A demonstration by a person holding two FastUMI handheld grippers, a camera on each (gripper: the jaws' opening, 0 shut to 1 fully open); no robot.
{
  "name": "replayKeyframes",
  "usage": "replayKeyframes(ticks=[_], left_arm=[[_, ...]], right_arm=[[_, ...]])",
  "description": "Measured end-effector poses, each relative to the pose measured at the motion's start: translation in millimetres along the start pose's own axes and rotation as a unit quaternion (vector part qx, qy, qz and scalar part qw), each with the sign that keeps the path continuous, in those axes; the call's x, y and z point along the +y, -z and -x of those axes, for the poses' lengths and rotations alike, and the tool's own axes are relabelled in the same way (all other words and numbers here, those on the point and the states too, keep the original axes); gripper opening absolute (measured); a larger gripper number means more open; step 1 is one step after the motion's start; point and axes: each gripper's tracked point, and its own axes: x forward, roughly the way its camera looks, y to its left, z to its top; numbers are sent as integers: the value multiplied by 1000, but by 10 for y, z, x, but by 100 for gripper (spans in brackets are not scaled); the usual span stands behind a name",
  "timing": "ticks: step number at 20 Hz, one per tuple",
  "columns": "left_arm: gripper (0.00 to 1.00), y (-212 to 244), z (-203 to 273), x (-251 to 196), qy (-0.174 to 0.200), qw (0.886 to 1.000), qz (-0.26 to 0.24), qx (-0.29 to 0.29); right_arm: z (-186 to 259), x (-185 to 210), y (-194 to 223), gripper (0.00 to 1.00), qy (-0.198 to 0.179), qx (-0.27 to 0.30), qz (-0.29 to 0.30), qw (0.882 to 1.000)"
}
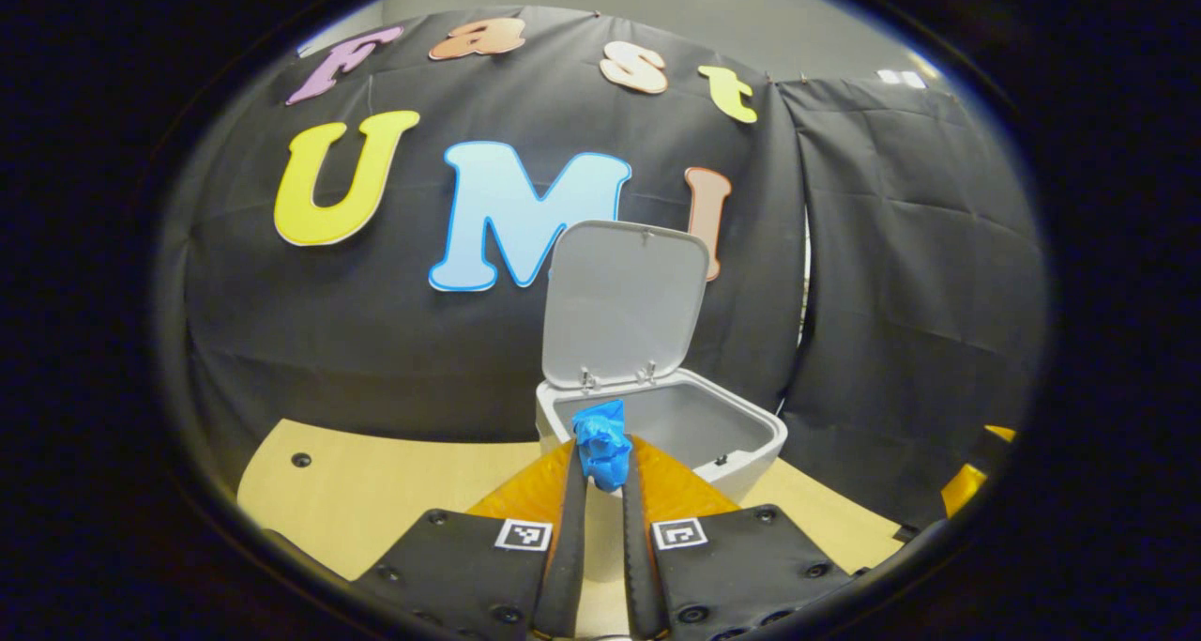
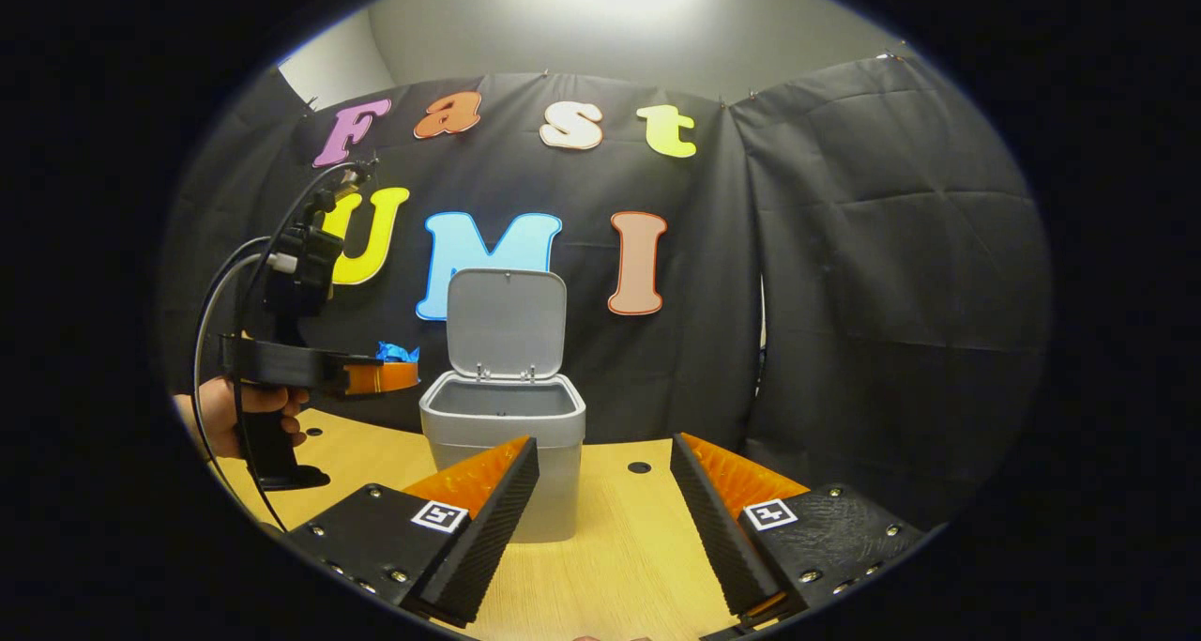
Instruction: Press the lid of the desktop garbage bin to open it, pick up the crumpled paper on the desktop and throw it into the bin, then pick up the pop can on the desktop and drop it into the bin, and finally close the garbage bin lid.
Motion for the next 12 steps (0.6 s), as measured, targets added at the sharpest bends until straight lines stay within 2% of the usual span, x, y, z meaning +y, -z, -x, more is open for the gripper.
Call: replayKeyframes(ticks=[4,5,7,8,12], left_arm=[[25,85,-238,-46,15,1000,7,16],[31,97,-275,-63,18,1000,7,19],[31,134,-351,-71,21,999,5,27],[36,165,-384,-89,23,999,4,31],[39,192,-480,-99,27,999,-4,37]], right_arm=[[35,-22,33,91,13,10,0,1000],[46,-25,34,91,15,11,1,1000],[74,-28,44,91,20,13,3,1000],[90,-27,46,91,21,14,3,1000],[142,-28,59,91,25,17,5,1000]])
